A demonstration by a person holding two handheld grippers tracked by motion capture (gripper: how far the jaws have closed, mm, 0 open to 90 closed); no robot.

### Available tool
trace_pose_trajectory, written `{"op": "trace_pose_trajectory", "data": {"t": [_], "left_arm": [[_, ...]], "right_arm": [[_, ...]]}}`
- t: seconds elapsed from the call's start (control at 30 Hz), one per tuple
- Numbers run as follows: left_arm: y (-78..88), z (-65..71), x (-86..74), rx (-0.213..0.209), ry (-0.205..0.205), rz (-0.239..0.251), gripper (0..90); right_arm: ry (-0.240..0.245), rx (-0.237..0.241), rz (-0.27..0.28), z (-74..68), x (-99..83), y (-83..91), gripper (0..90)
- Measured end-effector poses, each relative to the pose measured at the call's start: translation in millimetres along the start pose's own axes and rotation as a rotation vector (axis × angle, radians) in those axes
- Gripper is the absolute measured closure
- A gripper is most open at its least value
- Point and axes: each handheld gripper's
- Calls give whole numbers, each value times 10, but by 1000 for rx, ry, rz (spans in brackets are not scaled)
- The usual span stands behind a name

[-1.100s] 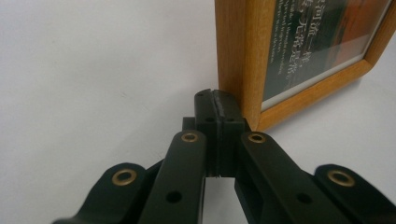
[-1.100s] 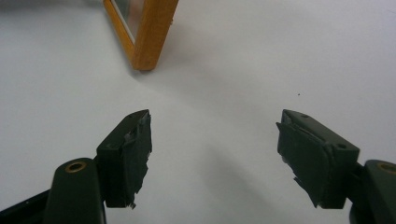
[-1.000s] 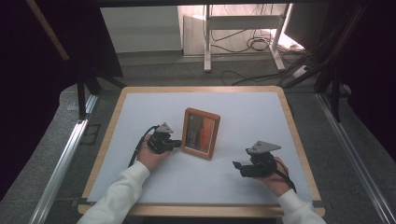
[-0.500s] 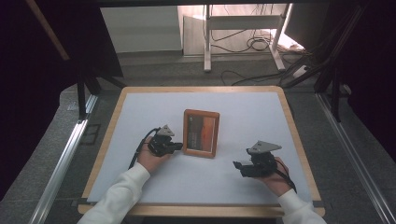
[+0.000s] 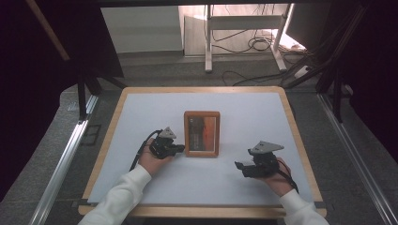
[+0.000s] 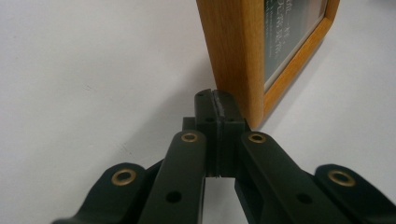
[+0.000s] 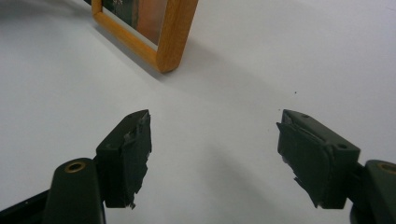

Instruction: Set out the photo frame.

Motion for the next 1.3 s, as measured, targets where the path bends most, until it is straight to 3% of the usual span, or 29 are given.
{"op": "trace_pose_trajectory", "data": {"t": [0.2, 0.37, 0.6, 0.67, 0.83, 0.93, 1.17, 1.3], "left_arm": [[77, 0, -52, 17, -9, 7, 900], [217, 1, -152, 28, 8, 25, 900], [437, 29, -330, 65, 30, 58, 875], [483, 54, -382, 67, 43, 65, 839], [567, 177, -495, 110, 62, 74, 526], [615, 222, -526, 110, 71, 80, 418], [650, 174, -573, 109, 106, 89, 346], [620, 164, -570, 97, 100, 78, 336]], "right_arm": [[3, 10, 10, 22, 1, 1, 261], [8, 7, 15, 15, -36, 19, 257], [-25, -51, 58, 51, -199, 139, 254], [-42, -64, 66, 77, -249, 161, 254], [-90, -80, 84, 172, -339, 196, 249], [-99, -87, 90, 209, -356, 185, 243], [-109, -92, 79, 244, -384, 142, 235], [-100, -92, 83, 250, -377, 139, 230]]}}
Point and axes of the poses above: each handheld gripper's, and its own axes: y roughly backward along the jaws, x roughly out of its top, z roughly to its right, and after that the axes turned 5 degrees about -z, right-handed
